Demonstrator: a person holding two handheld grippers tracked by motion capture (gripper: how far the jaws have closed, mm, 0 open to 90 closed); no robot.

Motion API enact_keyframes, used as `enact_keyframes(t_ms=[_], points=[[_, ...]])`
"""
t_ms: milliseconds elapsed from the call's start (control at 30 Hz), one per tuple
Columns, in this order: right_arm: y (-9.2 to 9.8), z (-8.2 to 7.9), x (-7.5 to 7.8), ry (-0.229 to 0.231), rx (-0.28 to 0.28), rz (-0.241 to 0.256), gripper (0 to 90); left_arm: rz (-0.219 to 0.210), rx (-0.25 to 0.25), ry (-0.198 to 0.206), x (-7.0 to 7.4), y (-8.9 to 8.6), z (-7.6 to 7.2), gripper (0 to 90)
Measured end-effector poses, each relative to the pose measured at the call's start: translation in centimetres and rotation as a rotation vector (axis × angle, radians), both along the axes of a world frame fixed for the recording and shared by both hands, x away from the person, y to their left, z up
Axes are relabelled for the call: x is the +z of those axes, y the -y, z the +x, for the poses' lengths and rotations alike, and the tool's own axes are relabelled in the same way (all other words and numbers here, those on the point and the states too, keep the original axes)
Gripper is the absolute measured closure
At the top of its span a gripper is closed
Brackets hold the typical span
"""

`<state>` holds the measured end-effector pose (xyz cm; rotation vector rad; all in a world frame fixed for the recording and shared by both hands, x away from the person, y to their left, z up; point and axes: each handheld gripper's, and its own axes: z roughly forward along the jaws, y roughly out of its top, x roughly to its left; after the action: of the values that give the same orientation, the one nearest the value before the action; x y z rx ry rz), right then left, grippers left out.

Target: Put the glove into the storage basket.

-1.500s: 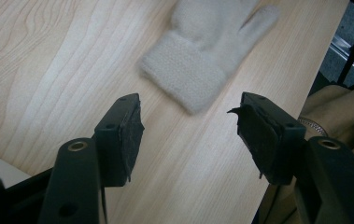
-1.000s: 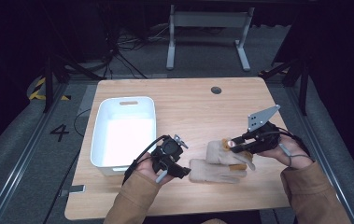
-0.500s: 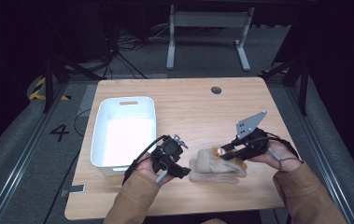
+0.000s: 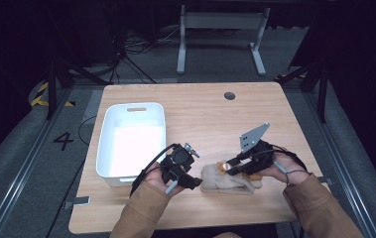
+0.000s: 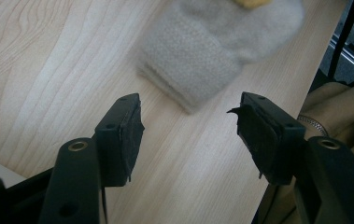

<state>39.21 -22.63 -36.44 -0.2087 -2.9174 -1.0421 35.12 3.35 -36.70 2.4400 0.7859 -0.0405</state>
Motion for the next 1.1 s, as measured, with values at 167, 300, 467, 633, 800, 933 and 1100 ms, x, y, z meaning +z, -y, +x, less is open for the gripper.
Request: enact_keyframes(t_ms=[167,300,467,633,800,933,1100], points=[[-0.1,0.3,-0.7,-0.019,-0.018,-0.058,69.2,0.0,0.003,-0.002,0.0,-0.1,0.0,40.7],[0.2,0.6,-1.1,-0.036,-0.028,-0.09,69.1,0.003,-0.004,-0.004,-0.1,0.0,0.1,40.7],[0.4,0.5,-1.4,-0.042,-0.028,-0.121,68.6,0.004,-0.007,-0.002,-0.1,0.2,0.2,40.7],[0.5,0.6,-1.8,-0.051,-0.04,-0.145,68.2,0.006,-0.015,-0.006,-0.1,0.5,0.3,40.6],[0.6,0.6,-2.2,-0.052,-0.048,-0.169,67.9,0.009,-0.024,-0.005,-0.2,0.7,0.3,40.6],[0.8,0.7,-2.7,-0.058,-0.054,-0.187,67.0,0.012,-0.028,-0.008,-0.2,0.9,0.3,40.6],[0.9,0.8,-3.3,-0.055,-0.067,-0.208,61.1,0.013,-0.035,-0.008,-0.2,1.1,0.4,40.6]])
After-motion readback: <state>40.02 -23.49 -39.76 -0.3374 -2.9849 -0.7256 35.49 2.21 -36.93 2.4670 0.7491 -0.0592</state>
